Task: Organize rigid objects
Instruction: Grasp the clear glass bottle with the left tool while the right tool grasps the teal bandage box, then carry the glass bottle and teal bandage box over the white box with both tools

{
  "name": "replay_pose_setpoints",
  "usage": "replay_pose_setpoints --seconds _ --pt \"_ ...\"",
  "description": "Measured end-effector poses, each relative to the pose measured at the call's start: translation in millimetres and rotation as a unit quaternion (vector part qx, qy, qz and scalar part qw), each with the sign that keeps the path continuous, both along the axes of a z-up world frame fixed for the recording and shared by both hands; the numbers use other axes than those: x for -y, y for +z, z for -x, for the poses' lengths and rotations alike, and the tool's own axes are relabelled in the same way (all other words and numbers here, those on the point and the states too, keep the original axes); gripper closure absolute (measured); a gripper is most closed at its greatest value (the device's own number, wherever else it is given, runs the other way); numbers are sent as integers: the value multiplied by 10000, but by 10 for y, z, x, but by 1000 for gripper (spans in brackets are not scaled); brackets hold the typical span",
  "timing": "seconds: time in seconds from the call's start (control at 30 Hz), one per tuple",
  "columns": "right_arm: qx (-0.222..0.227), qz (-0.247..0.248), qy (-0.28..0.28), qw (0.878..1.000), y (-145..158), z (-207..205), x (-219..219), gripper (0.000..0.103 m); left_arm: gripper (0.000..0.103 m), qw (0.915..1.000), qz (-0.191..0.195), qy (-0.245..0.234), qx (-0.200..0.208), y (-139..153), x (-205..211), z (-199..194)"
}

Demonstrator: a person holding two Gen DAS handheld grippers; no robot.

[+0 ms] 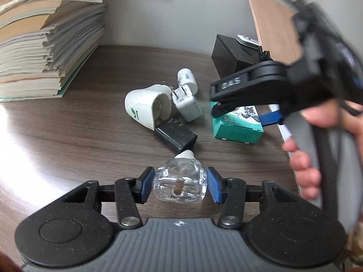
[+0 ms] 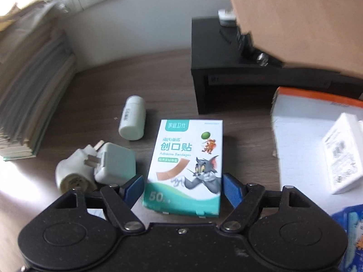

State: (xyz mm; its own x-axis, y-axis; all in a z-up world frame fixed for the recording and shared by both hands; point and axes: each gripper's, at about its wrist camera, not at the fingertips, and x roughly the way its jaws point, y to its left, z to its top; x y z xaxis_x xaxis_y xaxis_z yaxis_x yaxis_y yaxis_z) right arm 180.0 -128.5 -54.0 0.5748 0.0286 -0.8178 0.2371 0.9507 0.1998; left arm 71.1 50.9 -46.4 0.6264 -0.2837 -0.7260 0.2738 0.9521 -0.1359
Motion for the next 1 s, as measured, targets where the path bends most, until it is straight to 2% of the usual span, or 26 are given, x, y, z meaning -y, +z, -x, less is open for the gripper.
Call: replay_pose_setpoints --seconds 0.1,0.17,0.23,0.27,0.47,0.67,1.0 --pt "-140 57 -95 9998 -93 -144 -2 12 53 10000 34 36 39 20 -22 -1" --pt "-146 339 18 9993 -120 -211 -44 11 53 9999 84 75 48 37 -32 -1" --pt "-132 527 125 9984 -118 -236 -67 19 53 9999 83 77 62 52 -32 -3" --pt "-110 496 167 9986 -116 -223 -58 19 53 9999 71 73 66 50 -28 -1" --pt "253 564 306 9976 41 85 -17 19 52 10000 28 53 32 2 5 -8" --pt "463 601 457 9961 163 436 29 19 52 9998 -181 34 -121 -161 97 -47" --pt "526 480 332 9969 248 884 172 19 53 9979 -592 -161 206 -219 231 -38"
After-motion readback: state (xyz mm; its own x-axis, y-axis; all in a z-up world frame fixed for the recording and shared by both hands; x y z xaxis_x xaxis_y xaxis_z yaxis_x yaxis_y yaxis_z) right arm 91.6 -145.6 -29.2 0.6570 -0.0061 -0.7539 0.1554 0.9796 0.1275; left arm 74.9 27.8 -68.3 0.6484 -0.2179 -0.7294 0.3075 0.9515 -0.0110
